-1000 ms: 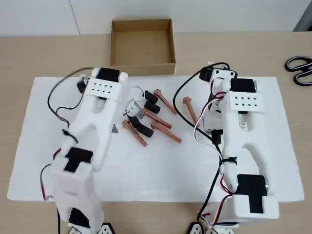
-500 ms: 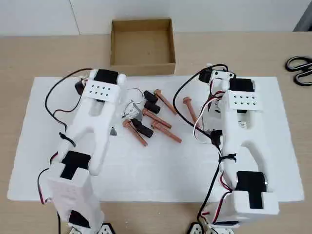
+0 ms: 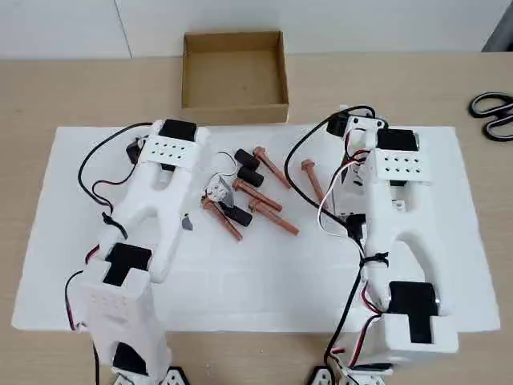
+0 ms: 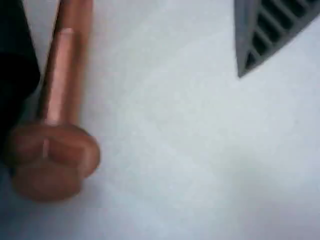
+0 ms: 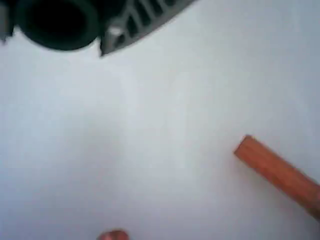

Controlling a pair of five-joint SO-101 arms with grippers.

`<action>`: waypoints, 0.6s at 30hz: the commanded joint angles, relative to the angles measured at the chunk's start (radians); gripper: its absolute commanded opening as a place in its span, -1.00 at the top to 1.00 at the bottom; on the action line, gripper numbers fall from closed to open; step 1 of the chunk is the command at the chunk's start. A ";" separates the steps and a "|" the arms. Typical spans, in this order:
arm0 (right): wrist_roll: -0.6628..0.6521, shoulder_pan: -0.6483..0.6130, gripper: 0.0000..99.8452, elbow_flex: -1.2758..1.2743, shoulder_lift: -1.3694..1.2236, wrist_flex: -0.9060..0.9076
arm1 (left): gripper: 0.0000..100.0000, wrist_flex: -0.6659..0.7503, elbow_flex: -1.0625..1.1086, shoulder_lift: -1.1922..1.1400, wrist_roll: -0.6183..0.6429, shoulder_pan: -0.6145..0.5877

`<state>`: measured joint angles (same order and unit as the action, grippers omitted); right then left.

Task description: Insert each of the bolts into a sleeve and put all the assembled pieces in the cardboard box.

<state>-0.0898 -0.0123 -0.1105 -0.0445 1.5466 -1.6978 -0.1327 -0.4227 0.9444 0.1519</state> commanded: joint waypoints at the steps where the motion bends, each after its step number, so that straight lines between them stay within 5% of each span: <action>1: -0.005 0.010 0.99 0.009 0.007 -0.008 | 0.37 0.006 -0.010 -0.003 0.005 -0.009; 18: -0.005 0.007 0.99 0.009 0.005 -0.010 | 0.37 0.048 -0.005 -0.012 0.002 -0.064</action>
<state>-0.0898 -0.0123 -0.1105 -0.0445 1.5466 -1.6794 -0.1312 -0.4411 0.9444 0.0829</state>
